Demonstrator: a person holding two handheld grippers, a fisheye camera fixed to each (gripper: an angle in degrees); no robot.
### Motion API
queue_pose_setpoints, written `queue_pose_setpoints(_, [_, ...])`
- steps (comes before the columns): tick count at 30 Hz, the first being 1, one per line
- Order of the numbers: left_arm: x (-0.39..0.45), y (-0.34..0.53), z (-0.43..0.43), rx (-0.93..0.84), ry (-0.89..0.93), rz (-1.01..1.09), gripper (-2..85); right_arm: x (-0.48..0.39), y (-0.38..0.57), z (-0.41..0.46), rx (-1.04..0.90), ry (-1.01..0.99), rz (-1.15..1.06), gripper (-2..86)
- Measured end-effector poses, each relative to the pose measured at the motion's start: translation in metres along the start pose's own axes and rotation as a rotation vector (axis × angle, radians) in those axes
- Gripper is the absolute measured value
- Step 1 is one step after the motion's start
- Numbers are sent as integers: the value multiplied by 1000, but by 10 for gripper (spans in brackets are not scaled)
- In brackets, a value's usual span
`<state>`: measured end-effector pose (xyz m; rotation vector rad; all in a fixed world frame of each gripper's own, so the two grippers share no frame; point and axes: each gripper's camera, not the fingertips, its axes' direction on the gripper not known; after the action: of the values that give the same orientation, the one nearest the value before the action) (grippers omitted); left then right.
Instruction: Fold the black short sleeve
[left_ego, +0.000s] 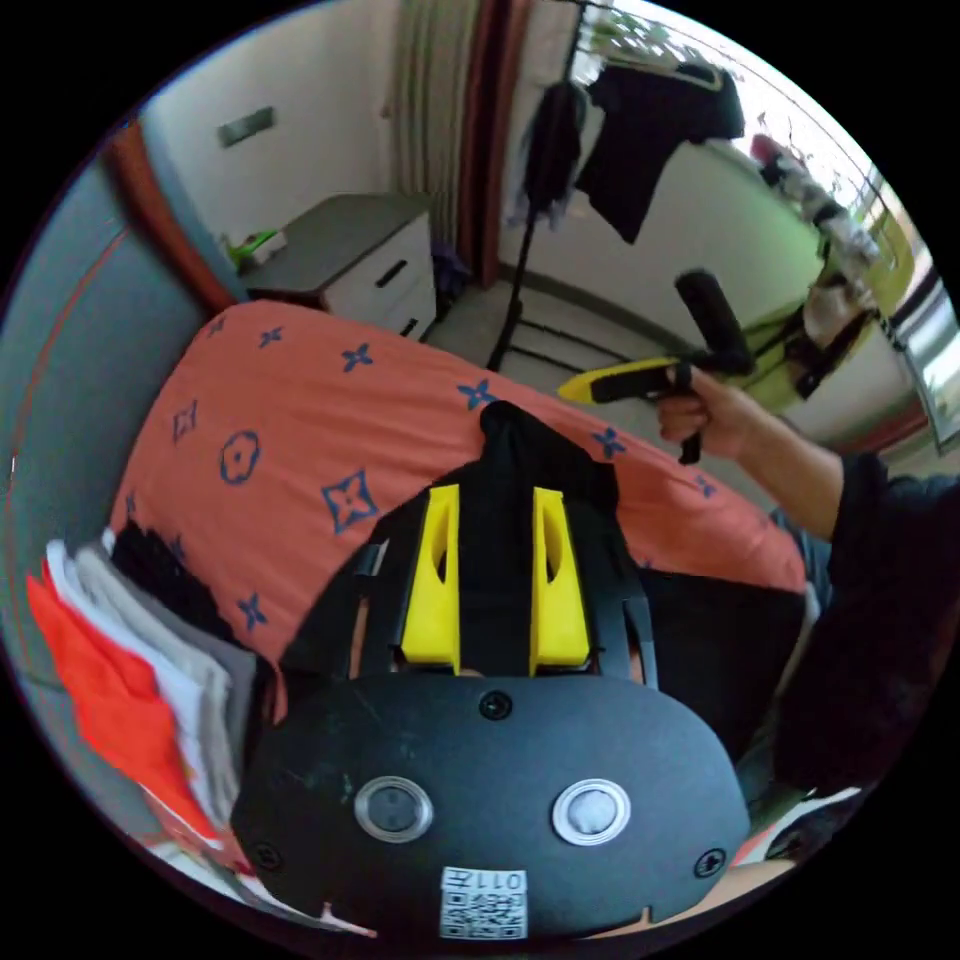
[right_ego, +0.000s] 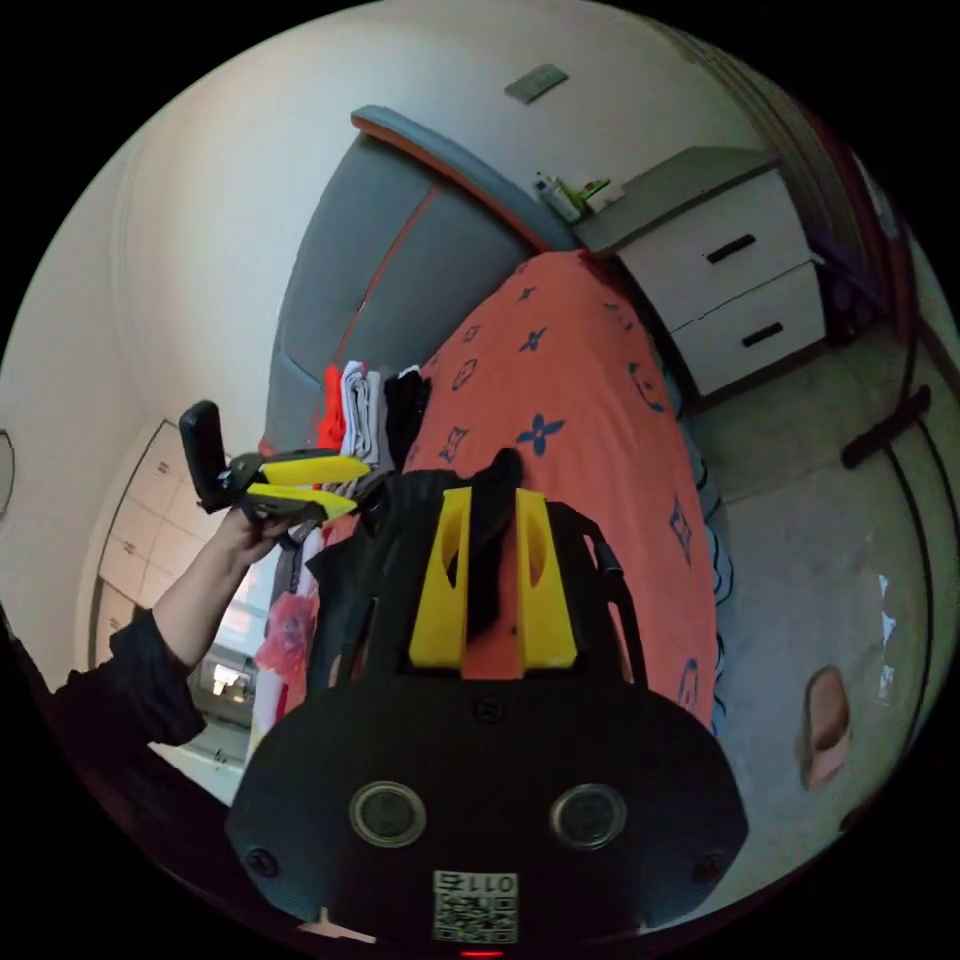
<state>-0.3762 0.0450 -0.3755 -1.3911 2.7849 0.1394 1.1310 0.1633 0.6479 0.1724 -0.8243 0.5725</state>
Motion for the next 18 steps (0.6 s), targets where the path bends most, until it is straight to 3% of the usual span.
queue_pose_setpoints(2, [6,-52,54,-96,-104,118,55,17,-31,13,-114,-41,-2,59])
queue_pose_setpoints(8, [18,-132,196,-339,-133,302,42,37,-64,54,-363,-112,19,51])
queue_pose_setpoints(13, [32,-170,288,-533,-157,427,8,55,-66,38,-254,-326,91,21])
queue_pose_setpoints(18, [22,-187,327,-596,-241,377,2,56,-57,24,-202,-301,83,10])
